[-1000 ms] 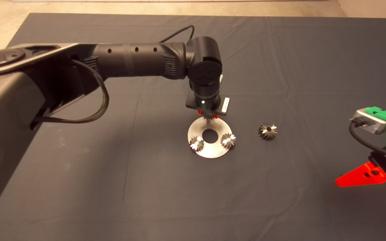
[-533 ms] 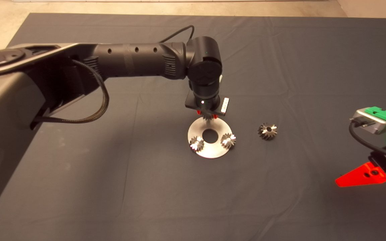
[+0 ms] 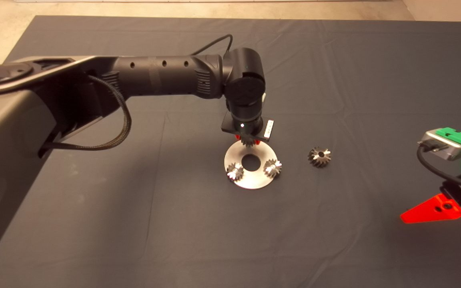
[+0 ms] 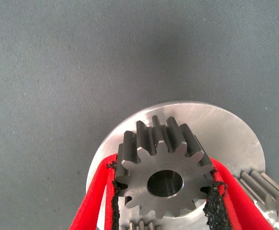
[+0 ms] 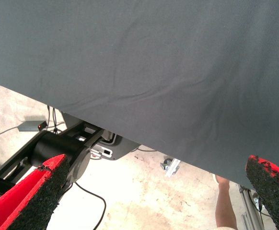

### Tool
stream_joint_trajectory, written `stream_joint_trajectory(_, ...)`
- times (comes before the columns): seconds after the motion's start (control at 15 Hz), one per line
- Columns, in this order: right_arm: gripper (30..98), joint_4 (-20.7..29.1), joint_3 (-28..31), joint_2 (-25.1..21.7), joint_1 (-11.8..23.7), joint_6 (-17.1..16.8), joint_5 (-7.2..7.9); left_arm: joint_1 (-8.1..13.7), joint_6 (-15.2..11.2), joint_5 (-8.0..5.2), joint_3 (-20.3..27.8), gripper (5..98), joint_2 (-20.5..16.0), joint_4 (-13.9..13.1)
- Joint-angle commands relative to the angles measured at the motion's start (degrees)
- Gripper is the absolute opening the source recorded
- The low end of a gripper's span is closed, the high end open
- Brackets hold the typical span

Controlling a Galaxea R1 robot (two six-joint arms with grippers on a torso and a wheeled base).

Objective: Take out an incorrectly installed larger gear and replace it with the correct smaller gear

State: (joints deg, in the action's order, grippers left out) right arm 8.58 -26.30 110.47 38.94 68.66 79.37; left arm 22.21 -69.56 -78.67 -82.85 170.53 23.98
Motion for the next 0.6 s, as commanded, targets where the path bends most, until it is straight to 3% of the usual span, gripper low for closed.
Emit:
stream_joint_trajectory(0.0, 97.7, 2.1, 0.3, -0.2, 1.2, 0.3, -0.18, 1.1, 0.4, -0.35, 1.3, 33.8, 0.3, 0.1)
stream_joint_trajectory(0.53, 97.7, 2.1, 0.3, -0.2, 1.2, 0.3, -0.18, 1.1, 0.4, -1.28, 0.6, 33.8, 0.3, 0.1)
